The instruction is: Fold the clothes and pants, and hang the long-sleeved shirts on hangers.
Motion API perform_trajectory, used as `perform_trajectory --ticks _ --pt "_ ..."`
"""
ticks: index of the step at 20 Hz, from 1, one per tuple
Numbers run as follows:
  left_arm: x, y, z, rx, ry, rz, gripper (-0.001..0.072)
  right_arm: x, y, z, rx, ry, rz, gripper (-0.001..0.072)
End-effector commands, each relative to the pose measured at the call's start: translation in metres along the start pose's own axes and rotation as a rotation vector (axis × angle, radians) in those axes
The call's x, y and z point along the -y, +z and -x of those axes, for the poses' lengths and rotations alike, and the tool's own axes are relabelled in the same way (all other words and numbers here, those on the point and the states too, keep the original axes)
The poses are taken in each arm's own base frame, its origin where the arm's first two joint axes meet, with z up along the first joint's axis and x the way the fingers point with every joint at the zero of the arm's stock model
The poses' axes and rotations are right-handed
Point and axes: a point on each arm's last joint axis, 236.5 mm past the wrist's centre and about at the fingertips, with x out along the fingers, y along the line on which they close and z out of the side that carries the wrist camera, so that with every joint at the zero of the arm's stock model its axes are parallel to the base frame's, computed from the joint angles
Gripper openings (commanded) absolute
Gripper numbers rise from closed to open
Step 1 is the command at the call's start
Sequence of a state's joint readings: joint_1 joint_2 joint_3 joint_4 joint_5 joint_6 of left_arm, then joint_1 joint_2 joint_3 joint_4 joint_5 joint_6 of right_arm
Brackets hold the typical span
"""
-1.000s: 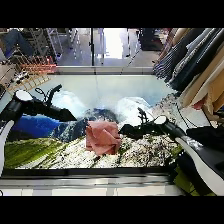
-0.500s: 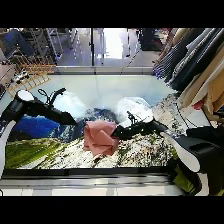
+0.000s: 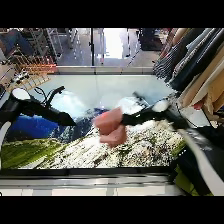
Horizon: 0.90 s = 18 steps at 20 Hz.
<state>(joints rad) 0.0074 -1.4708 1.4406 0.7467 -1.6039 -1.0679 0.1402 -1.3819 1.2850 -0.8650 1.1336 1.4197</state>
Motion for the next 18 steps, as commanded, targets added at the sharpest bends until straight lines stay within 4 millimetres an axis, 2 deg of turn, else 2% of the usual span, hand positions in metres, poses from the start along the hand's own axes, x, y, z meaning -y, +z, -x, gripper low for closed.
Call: perform_trajectory --ticks 1,3,5,7,9,10,11,13,15,16,17,18 --pt "0.022 -0.001 0.019 0.039 0.024 -0.053 0.0010 0.030 0.015 0.145 0.244 -0.155 -0.084 0.0007" --pt "0.030 -0.001 0.027 0.060 0.037 -0.073 0.0010 0.067 0.004 0.228 0.399 -0.260 -0.185 0.0006" --pt "0.035 -0.001 0.032 0.072 0.044 -0.085 0.0011 0.112 -0.027 0.299 0.507 -0.392 -0.286 0.0006" --pt "0.035 -0.001 0.032 0.074 0.045 -0.087 0.0011 0.160 -0.076 0.348 0.554 -0.506 -0.404 0.0006" --pt "0.035 -0.001 0.032 0.074 0.046 -0.090 0.0011 0.210 -0.127 0.378 0.657 -0.545 -0.605 0.0006" --pt "0.035 0.000 0.032 0.075 0.047 -0.097 0.0011 0.230 -0.154 0.373 0.679 -0.516 -0.680 0.0006" --pt "0.035 0.000 0.032 0.078 0.049 -0.105 0.0011 0.249 -0.188 0.359 0.653 -0.512 -0.747 0.0006" --pt "0.034 0.003 0.032 0.087 0.053 -0.110 0.0011 0.289 -0.268 0.321 0.575 -0.555 -0.962 0.0007" --pt "0.034 0.003 0.032 0.087 0.053 -0.110 0.0011 0.313 -0.339 0.290 0.490 -0.645 -1.114 0.0007" --pt "0.034 0.003 0.032 0.087 0.053 -0.110 0.0011 0.324 -0.365 0.283 0.472 -0.711 -1.166 0.0009" --pt "0.034 0.003 0.032 0.087 0.053 -0.110 0.0010 0.333 -0.380 0.285 0.474 -0.773 -1.187 0.0011" --pt "0.034 0.003 0.032 0.087 0.053 -0.110 0.0011 0.343 -0.385 0.293 0.494 -0.830 -1.183 0.0013"
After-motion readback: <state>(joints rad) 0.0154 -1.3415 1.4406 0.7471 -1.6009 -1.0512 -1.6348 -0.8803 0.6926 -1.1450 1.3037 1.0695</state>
